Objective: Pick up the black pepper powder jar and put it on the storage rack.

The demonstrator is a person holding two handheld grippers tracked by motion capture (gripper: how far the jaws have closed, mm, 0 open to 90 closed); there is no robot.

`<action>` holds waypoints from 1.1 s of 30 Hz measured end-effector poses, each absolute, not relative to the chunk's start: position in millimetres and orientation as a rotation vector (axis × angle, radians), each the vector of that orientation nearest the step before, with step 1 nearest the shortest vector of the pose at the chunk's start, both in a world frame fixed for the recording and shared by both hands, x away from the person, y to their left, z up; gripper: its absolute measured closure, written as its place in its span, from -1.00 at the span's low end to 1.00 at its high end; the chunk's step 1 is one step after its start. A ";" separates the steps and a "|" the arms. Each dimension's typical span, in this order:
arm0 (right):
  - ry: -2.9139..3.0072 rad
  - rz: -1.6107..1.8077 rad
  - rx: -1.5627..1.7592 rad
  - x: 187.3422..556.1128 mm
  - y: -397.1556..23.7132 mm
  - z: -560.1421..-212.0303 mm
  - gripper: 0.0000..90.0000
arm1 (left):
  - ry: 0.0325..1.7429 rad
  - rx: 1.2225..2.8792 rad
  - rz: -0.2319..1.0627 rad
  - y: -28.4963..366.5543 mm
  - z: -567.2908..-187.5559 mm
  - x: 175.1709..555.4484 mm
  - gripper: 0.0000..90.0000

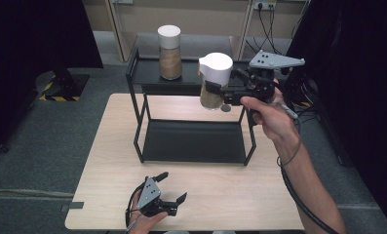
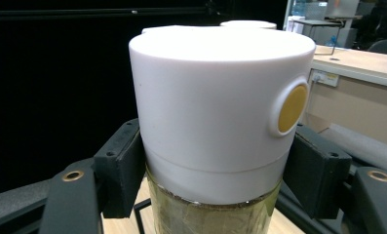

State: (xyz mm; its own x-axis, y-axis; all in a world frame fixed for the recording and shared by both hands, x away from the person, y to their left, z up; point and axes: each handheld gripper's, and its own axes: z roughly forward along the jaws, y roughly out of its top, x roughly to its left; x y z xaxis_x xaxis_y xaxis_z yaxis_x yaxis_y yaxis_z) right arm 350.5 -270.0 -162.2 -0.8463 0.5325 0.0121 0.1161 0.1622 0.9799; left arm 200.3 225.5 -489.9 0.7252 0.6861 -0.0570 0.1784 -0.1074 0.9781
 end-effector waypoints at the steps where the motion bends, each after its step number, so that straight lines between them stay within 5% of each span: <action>1: 2.107 1.727 0.622 352.1 -268.5 -160.8 -0.31 | 0.704 1.655 0.495 225.6 -489.9 200.3 -0.91; 33: 1.997 1.591 0.802 397.5 -225.3 -143.9 -0.32 | 0.679 1.667 0.497 223.9 -488.9 199.0 -0.91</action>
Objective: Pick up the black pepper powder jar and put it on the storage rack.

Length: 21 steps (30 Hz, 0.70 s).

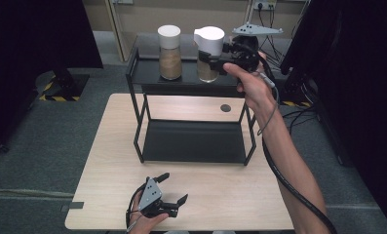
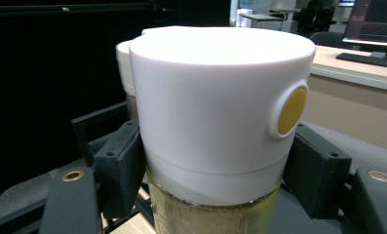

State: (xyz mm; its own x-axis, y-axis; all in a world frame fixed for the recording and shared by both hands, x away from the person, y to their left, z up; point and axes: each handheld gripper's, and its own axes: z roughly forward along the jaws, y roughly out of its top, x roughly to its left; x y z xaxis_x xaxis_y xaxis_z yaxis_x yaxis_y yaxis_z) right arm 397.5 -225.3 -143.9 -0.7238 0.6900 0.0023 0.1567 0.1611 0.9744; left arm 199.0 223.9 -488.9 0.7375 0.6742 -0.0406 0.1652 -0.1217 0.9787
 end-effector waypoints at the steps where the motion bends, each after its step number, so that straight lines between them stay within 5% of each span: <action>1: 1.994 1.591 0.805 398.6 -224.6 -144.7 -0.31 | 0.679 1.666 0.496 224.0 -489.0 199.0 -0.91; 21: 1.940 1.553 0.894 418.9 -211.3 -160.2 -0.32 | 0.669 1.664 0.484 223.5 -488.3 198.5 -0.91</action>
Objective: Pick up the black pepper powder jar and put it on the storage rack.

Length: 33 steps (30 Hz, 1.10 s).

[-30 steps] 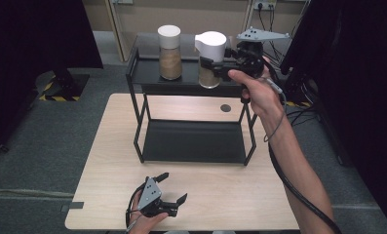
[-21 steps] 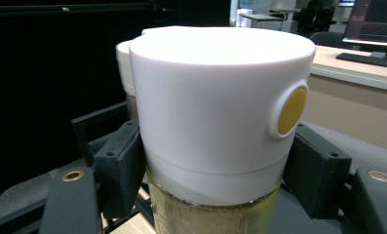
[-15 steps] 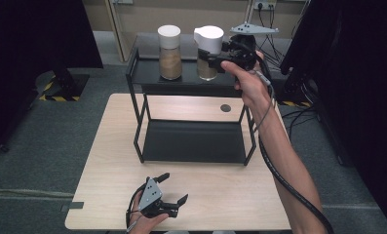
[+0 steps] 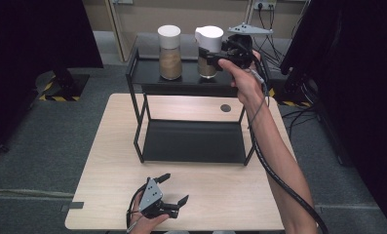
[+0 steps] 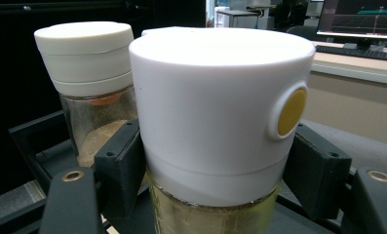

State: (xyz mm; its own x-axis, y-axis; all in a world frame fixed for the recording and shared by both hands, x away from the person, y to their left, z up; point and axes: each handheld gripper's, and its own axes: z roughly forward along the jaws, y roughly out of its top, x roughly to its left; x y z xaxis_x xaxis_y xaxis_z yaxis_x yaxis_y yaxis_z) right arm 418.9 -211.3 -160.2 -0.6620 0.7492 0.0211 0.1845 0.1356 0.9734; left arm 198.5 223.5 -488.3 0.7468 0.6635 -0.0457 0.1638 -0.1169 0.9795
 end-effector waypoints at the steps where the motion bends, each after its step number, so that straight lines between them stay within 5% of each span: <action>1: 1.939 1.553 0.896 419.1 -210.6 -160.6 -0.32 | 0.667 1.665 0.487 223.3 -488.1 198.2 -0.91; 23: 1.919 1.544 0.868 419.9 -204.3 -174.6 -0.34 | 0.667 1.664 0.486 222.7 -488.6 197.8 -0.91; 33: 1.910 1.534 0.861 410.5 -210.0 -173.5 -0.92 | 0.665 1.669 0.484 221.5 -488.7 197.8 -0.91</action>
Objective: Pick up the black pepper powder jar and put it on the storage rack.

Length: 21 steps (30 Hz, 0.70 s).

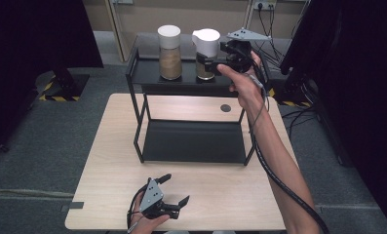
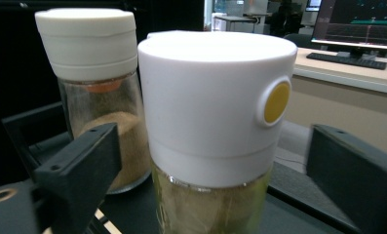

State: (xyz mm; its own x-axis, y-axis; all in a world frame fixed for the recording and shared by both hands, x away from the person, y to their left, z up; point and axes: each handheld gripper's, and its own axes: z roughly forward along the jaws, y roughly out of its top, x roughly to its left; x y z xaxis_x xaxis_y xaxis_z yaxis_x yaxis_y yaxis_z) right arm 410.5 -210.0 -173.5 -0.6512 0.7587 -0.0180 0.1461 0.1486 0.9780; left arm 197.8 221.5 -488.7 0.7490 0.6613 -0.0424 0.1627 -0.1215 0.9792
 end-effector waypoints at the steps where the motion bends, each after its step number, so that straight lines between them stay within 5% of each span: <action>1: 1.908 1.526 0.862 409.2 -210.0 -173.5 -0.93 | 0.664 1.669 0.484 221.5 -488.7 197.8 -0.91; 21: 1.900 1.608 0.755 380.1 -235.1 -190.8 -0.99 | 0.665 1.669 0.486 221.0 -488.6 197.3 -0.91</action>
State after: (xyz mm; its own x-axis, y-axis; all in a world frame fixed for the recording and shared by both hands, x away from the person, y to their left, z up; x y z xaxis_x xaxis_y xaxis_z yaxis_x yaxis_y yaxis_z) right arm 380.1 -235.1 -190.8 -0.7010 0.7119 -0.0424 0.0762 0.1338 0.9881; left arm 197.3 221.0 -488.6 0.7483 0.6621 -0.0409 0.1617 -0.1221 0.9793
